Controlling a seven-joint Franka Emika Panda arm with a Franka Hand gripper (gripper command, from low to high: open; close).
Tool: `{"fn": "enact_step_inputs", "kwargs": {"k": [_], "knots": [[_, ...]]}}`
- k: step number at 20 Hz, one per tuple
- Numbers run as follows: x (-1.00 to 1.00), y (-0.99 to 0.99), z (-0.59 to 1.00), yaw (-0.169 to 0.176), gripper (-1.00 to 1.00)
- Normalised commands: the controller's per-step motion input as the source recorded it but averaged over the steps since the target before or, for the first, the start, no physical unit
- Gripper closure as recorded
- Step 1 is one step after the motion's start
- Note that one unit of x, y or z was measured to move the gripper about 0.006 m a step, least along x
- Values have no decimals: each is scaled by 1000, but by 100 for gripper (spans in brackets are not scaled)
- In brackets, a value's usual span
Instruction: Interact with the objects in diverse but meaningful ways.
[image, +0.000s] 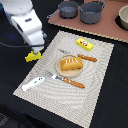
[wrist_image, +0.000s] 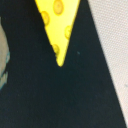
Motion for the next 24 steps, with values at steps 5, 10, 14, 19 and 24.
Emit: {"fn": "enact_step_inputs", "kwargs": {"k": [5, 10, 14, 19, 24], "knots": [[849, -377, 439, -29, -100], [793, -501, 175, -4, -100], [719, -616, 55, -22, -100], [688, -687, 0, -23, -100], [394, -641, -53, -18, -100]]}}
